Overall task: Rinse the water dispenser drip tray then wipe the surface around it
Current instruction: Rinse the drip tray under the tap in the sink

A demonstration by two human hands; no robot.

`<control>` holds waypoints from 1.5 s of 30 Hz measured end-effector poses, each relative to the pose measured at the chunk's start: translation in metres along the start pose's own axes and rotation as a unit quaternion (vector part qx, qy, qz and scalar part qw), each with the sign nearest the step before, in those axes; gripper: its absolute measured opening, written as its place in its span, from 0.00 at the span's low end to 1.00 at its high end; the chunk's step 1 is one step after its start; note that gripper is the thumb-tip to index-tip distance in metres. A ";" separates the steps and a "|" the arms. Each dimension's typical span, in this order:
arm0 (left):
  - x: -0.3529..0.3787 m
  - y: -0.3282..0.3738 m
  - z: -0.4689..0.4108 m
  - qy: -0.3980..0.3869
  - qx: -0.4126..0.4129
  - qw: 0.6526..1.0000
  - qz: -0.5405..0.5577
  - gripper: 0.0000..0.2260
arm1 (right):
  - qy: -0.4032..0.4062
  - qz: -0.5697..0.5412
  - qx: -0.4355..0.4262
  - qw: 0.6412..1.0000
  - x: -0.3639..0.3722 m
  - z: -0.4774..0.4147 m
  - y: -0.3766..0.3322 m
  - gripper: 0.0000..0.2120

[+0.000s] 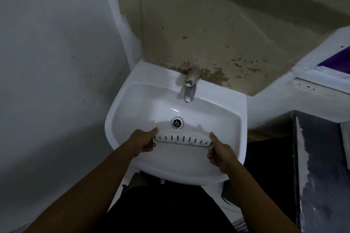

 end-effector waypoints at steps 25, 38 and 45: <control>0.027 0.045 -0.013 -0.085 0.092 0.991 0.045 0.13 | 0.062 0.278 -0.294 0.912 0.027 -0.019 -0.107 0.19; 0.021 0.049 -0.018 -0.038 0.122 0.987 0.095 0.11 | 0.070 0.444 -0.617 0.646 0.116 0.069 -0.222 0.23; 0.013 0.045 -0.021 -0.015 0.130 0.983 0.128 0.13 | 0.063 0.435 -0.609 0.660 0.115 0.068 -0.230 0.21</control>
Point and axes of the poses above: each hand's wrist, its own z-axis away from the middle knuckle, its own x-axis out of the palm, y = z × x, the point moved 10 cm from there along -z, towards the middle knuckle, and after that the axes turned 1 degree about -x, right-handed, at the moved point
